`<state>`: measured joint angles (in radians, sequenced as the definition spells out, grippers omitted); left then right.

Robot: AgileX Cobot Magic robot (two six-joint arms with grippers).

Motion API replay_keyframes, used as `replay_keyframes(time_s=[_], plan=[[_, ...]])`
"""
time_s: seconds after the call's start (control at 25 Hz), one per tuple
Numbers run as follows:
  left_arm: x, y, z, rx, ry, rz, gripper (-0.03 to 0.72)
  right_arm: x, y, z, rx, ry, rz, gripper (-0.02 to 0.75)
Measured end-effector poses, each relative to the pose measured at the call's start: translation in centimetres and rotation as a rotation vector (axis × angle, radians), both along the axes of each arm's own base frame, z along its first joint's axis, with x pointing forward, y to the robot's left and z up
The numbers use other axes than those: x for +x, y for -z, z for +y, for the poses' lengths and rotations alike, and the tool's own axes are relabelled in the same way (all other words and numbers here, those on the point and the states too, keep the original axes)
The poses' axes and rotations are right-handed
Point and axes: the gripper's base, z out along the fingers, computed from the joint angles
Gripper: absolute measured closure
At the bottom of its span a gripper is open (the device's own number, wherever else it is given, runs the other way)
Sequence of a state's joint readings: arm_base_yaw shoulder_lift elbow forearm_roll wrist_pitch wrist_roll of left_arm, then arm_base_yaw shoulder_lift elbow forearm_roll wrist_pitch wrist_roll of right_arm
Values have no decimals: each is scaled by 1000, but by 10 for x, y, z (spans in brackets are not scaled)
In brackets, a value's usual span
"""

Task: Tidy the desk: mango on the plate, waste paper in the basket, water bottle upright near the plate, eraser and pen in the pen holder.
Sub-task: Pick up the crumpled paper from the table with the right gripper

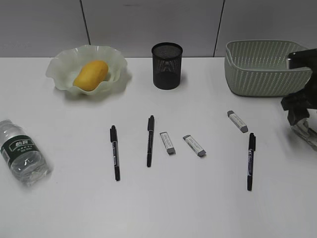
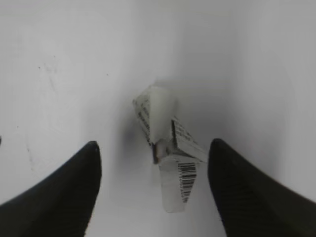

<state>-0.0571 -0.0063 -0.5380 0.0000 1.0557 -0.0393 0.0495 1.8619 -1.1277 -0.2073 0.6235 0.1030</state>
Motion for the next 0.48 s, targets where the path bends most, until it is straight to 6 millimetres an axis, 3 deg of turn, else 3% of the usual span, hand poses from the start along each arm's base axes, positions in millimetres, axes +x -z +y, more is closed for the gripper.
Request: replay_keyframes(time_s=[0.08,0.12,0.2,0.28,0.32,0.4,0.48], plan=[[0,0,0,0,0,0,315,3,16,1,6,-3,33,148],[0,0,0,0,0,0,315,4,24,1,7,-5,45,154],[0,0,0,0,0,0,315,6,38,2,8,-9,60,283],[0,0,0,0,0,0,316,7,44,1,6,-12,71,568],[0,0,0,0,0,0,321,7,42,2,7,-12,63,636],[0,0,0,0,0,0,332,7,30,2,10,-8,35,719],[0,0,0,0,0,0,335,1,4,3,23,1,2,725]])
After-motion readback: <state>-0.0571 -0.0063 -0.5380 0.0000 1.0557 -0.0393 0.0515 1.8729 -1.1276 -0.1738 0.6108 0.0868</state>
